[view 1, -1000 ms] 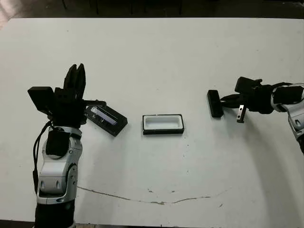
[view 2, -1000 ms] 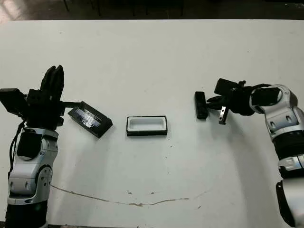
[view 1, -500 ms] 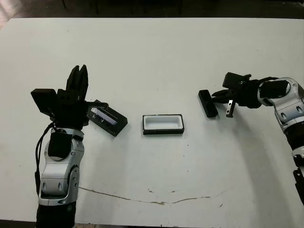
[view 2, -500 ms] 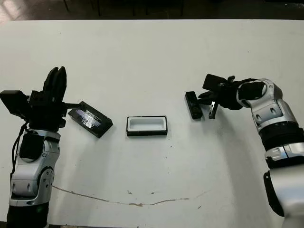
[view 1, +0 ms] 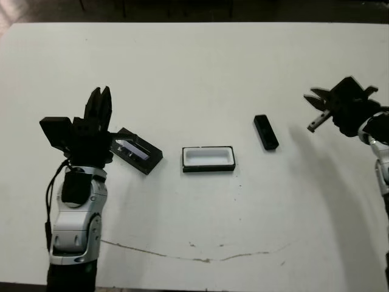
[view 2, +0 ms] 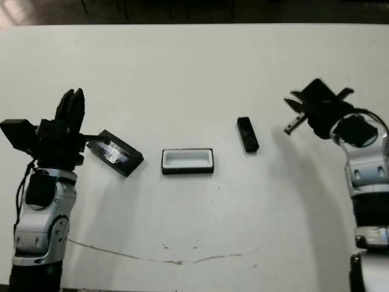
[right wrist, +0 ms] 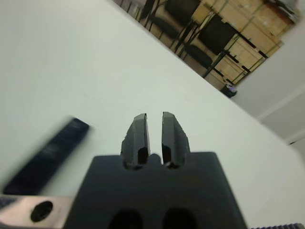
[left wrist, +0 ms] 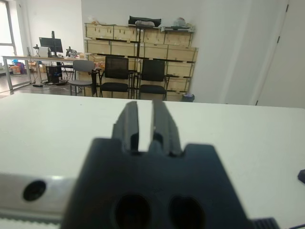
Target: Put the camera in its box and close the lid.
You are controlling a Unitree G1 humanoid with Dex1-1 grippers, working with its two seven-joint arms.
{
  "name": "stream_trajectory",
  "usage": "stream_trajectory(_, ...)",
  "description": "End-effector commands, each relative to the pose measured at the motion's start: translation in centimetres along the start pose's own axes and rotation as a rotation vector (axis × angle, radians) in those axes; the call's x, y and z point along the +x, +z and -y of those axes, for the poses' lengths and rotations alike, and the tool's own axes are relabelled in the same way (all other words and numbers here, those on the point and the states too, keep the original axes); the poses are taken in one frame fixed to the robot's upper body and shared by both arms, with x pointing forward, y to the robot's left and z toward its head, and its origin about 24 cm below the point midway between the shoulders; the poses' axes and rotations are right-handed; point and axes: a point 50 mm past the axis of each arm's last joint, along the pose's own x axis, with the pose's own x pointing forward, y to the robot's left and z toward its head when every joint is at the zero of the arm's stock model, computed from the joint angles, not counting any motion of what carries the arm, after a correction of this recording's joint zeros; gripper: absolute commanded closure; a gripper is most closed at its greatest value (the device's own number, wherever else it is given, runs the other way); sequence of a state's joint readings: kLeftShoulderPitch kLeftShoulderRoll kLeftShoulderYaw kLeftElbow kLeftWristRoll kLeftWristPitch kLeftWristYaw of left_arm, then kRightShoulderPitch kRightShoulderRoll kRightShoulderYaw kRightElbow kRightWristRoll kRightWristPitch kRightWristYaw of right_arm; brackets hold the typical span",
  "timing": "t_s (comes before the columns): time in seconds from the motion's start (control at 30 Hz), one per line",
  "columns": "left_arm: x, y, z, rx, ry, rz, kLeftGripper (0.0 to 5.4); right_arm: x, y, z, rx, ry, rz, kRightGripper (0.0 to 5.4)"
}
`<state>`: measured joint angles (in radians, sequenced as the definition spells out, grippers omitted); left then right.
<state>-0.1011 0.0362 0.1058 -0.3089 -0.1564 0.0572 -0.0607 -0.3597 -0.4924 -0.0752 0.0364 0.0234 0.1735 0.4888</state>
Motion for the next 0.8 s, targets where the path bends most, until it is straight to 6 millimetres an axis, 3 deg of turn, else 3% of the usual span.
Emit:
stream_trajectory(0.03, -0.2, -0.7, -0.2, 0.008, 0.012, -0.036, 5.39, -1.0, 0.0, -2.2, 0.142, -0.011, 0.005, 5.40)
stream_trajectory(0.27, -0.3, -0.6, -0.3, 0.006, 0.016, -0.034, 5.39, -2.6, 0.9, -6.3, 0.281, -0.031, -0.067, 5.40)
stream_trajectory(0.33, -0.4, -0.6, -0.3, 0.006, 0.014, -0.030, 5.40, -2.9, 0.8, -7.2, 0.277, -0.026, -0.107, 5.19)
stream_trajectory(0.5, -0.5, -0.6, -0.3, 0.009, 0.014, -0.031, 5.40, -3.3, 0.3, -8.8, 0.300, -0.026, -0.156, 4.18)
stream_trajectory(0.8, -0.7, -0.6, -0.2, 0.003, 0.014, -0.039, 5.40, -3.6, 0.0, -9.4, 0.247, -0.041, -0.209, 2.18)
